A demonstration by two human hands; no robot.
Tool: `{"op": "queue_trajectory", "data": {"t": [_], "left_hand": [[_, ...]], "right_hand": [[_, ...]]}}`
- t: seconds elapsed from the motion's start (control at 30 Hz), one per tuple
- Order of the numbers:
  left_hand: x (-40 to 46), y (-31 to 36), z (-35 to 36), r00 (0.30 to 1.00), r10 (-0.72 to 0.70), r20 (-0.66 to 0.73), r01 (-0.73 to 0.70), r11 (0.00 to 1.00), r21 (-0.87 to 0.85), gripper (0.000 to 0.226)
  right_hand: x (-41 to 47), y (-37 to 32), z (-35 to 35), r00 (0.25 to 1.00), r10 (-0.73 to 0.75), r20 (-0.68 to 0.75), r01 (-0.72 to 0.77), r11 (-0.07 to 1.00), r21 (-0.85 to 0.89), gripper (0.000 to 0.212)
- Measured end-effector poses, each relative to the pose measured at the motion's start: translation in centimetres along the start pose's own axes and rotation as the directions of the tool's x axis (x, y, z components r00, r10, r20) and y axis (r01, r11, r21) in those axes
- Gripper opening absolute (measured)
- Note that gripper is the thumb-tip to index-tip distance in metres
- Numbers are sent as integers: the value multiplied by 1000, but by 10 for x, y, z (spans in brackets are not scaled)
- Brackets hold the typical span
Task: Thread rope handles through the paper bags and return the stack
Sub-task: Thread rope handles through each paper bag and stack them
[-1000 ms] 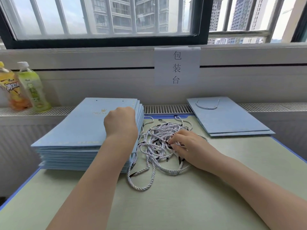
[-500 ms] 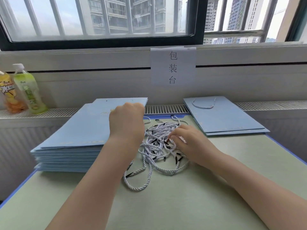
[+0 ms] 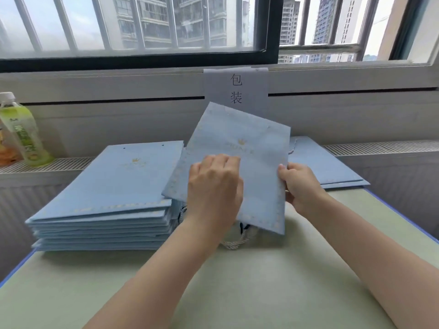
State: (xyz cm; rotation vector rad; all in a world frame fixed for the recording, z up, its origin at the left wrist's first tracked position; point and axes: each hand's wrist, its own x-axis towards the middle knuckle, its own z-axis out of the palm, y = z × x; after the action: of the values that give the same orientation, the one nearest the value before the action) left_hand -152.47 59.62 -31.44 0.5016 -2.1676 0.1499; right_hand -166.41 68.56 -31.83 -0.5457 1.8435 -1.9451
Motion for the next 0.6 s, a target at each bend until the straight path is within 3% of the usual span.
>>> {"op": "queue_trajectory", "data": {"t": [0.1, 0.2, 0.3, 0.37, 0.47, 0.6], "left_hand": [[0, -8, 6, 991, -137, -11, 137, 990, -18, 33], [-3, -4, 3, 956, -201, 215, 204, 979, 10, 41], [-11, -5, 12, 835, -241, 494, 202, 971, 131, 26], [-16, -11, 20, 788, -250, 562, 187, 968, 169, 17], [-18, -18, 27, 797, -264, 544, 212, 965, 158, 15], [-19, -18, 26, 851, -291, 437, 270, 956, 112, 10]], "right_hand": [[16, -5, -27, 908, -283, -309, 156, 912, -380, 18], [19, -10, -55, 840, -423, -340, 116, 752, -649, 17], [22, -8, -67, 893, -333, -303, 3, 678, -735, 17], [27, -1, -69, 923, -270, -272, -56, 607, -793, 14], [33, 9, -71, 948, -217, -233, -100, 492, -865, 15], [33, 2, -76, 948, -177, -263, -169, 422, -891, 23]]}}
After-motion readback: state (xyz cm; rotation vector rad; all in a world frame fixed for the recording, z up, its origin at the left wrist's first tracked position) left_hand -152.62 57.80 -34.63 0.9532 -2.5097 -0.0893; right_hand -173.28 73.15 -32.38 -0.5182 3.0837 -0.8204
